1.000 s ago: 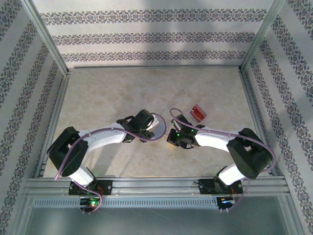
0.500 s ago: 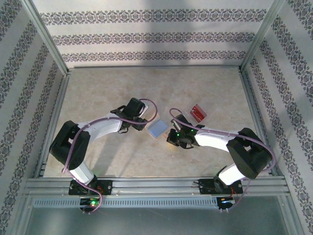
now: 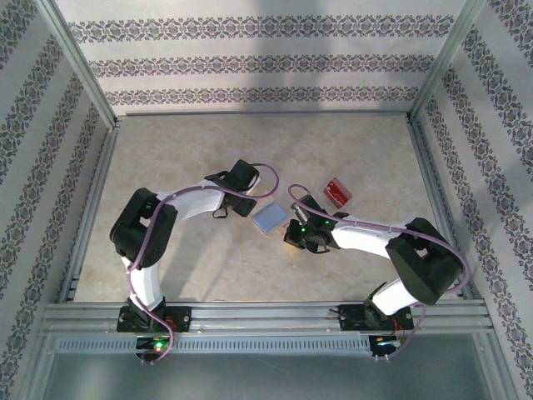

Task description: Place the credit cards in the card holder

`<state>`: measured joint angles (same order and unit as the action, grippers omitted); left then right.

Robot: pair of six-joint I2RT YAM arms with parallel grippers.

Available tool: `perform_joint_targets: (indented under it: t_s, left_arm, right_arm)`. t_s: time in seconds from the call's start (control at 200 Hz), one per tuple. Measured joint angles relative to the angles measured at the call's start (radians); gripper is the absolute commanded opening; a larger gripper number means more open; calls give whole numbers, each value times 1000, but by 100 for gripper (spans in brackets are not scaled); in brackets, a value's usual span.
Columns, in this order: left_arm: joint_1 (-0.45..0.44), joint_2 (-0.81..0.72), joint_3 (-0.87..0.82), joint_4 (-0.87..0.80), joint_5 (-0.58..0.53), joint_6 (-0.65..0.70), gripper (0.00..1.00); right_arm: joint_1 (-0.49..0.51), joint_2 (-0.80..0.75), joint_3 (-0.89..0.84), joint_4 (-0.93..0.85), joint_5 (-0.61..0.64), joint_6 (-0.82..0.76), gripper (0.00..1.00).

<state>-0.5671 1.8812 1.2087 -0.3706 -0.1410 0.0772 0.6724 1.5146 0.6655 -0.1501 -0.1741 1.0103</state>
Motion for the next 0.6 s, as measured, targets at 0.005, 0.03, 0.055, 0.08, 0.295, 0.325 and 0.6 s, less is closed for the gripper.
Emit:
perform_joint_targets:
  t_s: [0.005,0.03,0.055,0.08,0.295,0.325,0.6]
  left_arm:
    - [0,2,2,-2,1,0,68]
    - [0,13,13,-11,3,1,68]
    - [0,23,19,-17,6,1,68]
    - [0,30,23,-21,8,1,68]
    - [0,16,0,-46,48,4,68]
    - [0,4,-14,-47,61,8,69]
    - [-14,-161,-219,-45,141,35,71]
  right_arm:
    - [0,0,0,0,0,0,0]
    - [0,-1,0,-1,0,0,0]
    - [0,-2,0,-3,0,-1,0]
    - [0,-3,0,-6,0,-3,0]
    - [0,-34,-1,-68,1,-19,0]
    - [0,-43,-1,-78,1,-19,0]
    - [0,-111,3,-141,-1,-34,4]
